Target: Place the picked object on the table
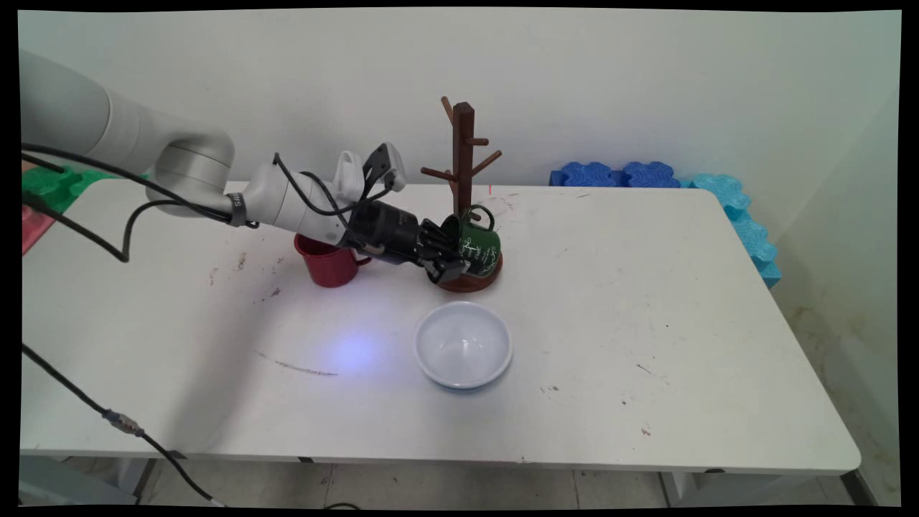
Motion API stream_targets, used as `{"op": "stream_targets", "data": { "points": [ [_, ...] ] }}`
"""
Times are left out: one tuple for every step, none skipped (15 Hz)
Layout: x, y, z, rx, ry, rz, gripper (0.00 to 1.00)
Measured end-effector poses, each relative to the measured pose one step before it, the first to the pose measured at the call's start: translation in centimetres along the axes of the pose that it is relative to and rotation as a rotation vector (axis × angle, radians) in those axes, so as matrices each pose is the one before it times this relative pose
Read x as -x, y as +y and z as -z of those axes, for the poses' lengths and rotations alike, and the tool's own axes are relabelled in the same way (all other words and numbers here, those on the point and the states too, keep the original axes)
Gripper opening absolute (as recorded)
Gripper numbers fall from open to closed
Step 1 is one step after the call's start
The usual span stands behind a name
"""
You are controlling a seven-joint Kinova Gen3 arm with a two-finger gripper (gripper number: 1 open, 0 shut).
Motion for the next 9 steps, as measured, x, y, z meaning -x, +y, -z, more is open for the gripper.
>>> {"op": "stream_targets", "data": {
  "points": [
    [-0.035,0.13,0.036,0.00338,-0.0007,-0.00287,0.0],
    [-0.055,0.192,0.064,0.00468,-0.0005,-0.00391,0.0],
    [-0.035,0.11,0.032,0.0027,-0.00034,-0.00216,0.0],
    [-0.069,0.162,0.054,0.0039,-0.00006,-0.00306,0.0],
    [-0.09,0.188,0.069,0.00462,0.00029,-0.00364,0.0],
    [-0.103,0.188,0.07,0.00436,0.00063,-0.0032,0.0],
    [-0.108,0.166,0.055,0.00412,0.00077,-0.00294,0.0],
    [-0.149,0.191,0.096,0.00451,0.00102,-0.00331,0.0],
    [-0.142,0.172,0.092,0.00406,0.00096,-0.00316,0.0]
  ]
}}
